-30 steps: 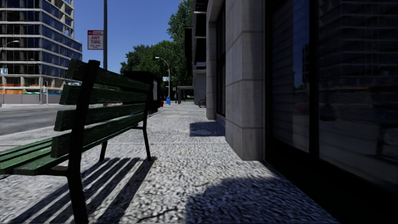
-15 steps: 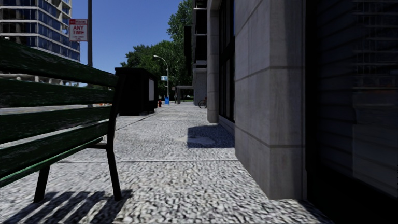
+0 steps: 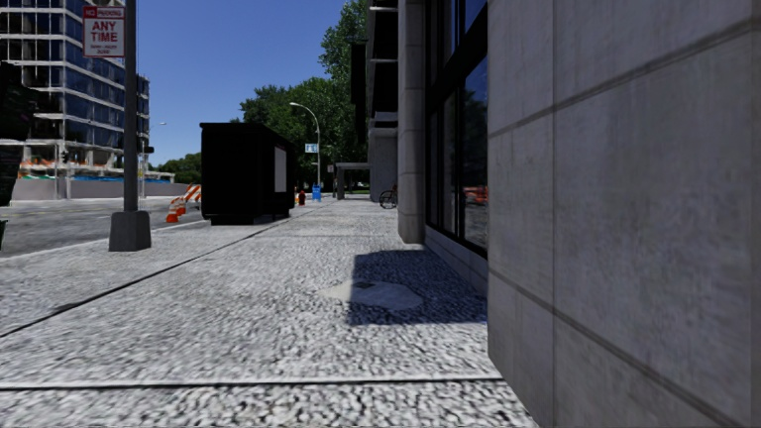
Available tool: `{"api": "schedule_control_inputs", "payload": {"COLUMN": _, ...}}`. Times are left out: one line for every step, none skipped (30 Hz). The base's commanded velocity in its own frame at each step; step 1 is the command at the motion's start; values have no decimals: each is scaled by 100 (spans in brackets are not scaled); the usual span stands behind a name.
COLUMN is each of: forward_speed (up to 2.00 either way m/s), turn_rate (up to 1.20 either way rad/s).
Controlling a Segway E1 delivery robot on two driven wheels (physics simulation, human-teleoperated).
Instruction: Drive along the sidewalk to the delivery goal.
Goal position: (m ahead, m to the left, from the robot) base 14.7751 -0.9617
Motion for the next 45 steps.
{"api": "schedule_control_inputs", "payload": {"forward_speed": 200, "turn_rate": 14}}
{"api": "schedule_control_inputs", "payload": {"forward_speed": 200, "turn_rate": 15}}
{"api": "schedule_control_inputs", "payload": {"forward_speed": 200, "turn_rate": 15}}
{"api": "schedule_control_inputs", "payload": {"forward_speed": 200, "turn_rate": 15}}
{"api": "schedule_control_inputs", "payload": {"forward_speed": 200, "turn_rate": 15}}
{"api": "schedule_control_inputs", "payload": {"forward_speed": 200, "turn_rate": 15}}
{"api": "schedule_control_inputs", "payload": {"forward_speed": 200, "turn_rate": 15}}
{"api": "schedule_control_inputs", "payload": {"forward_speed": 200, "turn_rate": 15}}
{"api": "schedule_control_inputs", "payload": {"forward_speed": 200, "turn_rate": 15}}
{"api": "schedule_control_inputs", "payload": {"forward_speed": 200, "turn_rate": 15}}
{"api": "schedule_control_inputs", "payload": {"forward_speed": 200, "turn_rate": 16}}
{"api": "schedule_control_inputs", "payload": {"forward_speed": 200, "turn_rate": 16}}
{"api": "schedule_control_inputs", "payload": {"forward_speed": 200, "turn_rate": 16}}
{"api": "schedule_control_inputs", "payload": {"forward_speed": 200, "turn_rate": 17}}
{"api": "schedule_control_inputs", "payload": {"forward_speed": 200, "turn_rate": 17}}
{"api": "schedule_control_inputs", "payload": {"forward_speed": 200, "turn_rate": 22}}
{"api": "schedule_control_inputs", "payload": {"forward_speed": 200, "turn_rate": 23}}
{"api": "schedule_control_inputs", "payload": {"forward_speed": 200, "turn_rate": 24}}
{"api": "schedule_control_inputs", "payload": {"forward_speed": 200, "turn_rate": 24}}
{"api": "schedule_control_inputs", "payload": {"forward_speed": 200, "turn_rate": 24}}
{"api": "schedule_control_inputs", "payload": {"forward_speed": 200, "turn_rate": 24}}
{"api": "schedule_control_inputs", "payload": {"forward_speed": 200, "turn_rate": 24}}
{"api": "schedule_control_inputs", "payload": {"forward_speed": 200, "turn_rate": 24}}
{"api": "schedule_control_inputs", "payload": {"forward_speed": 200, "turn_rate": 24}}
{"api": "schedule_control_inputs", "payload": {"forward_speed": 200, "turn_rate": 17}}
{"api": "schedule_control_inputs", "payload": {"forward_speed": 200, "turn_rate": 3}}
{"api": "schedule_control_inputs", "payload": {"forward_speed": 200, "turn_rate": 0}}
{"api": "schedule_control_inputs", "payload": {"forward_speed": 200, "turn_rate": 0}}
{"api": "schedule_control_inputs", "payload": {"forward_speed": 200, "turn_rate": 0}}
{"api": "schedule_control_inputs", "payload": {"forward_speed": 200, "turn_rate": 0}}
{"api": "schedule_control_inputs", "payload": {"forward_speed": 200, "turn_rate": 0}}
{"api": "schedule_control_inputs", "payload": {"forward_speed": 200, "turn_rate": 0}}
{"api": "schedule_control_inputs", "payload": {"forward_speed": 200, "turn_rate": 0}}
{"api": "schedule_control_inputs", "payload": {"forward_speed": 200, "turn_rate": 0}}
{"api": "schedule_control_inputs", "payload": {"forward_speed": 200, "turn_rate": 0}}
{"api": "schedule_control_inputs", "payload": {"forward_speed": 200, "turn_rate": 0}}
{"api": "schedule_control_inputs", "payload": {"forward_speed": 200, "turn_rate": 0}}
{"api": "schedule_control_inputs", "payload": {"forward_speed": 200, "turn_rate": 0}}
{"api": "schedule_control_inputs", "payload": {"forward_speed": 200, "turn_rate": 0}}
{"api": "schedule_control_inputs", "payload": {"forward_speed": 200, "turn_rate": 0}}
{"api": "schedule_control_inputs", "payload": {"forward_speed": 200, "turn_rate": 0}}
{"api": "schedule_control_inputs", "payload": {"forward_speed": 200, "turn_rate": 0}}
{"api": "schedule_control_inputs", "payload": {"forward_speed": 200, "turn_rate": 0}}
{"api": "schedule_control_inputs", "payload": {"forward_speed": 200, "turn_rate": 0}}
{"api": "schedule_control_inputs", "payload": {"forward_speed": 200, "turn_rate": 0}}
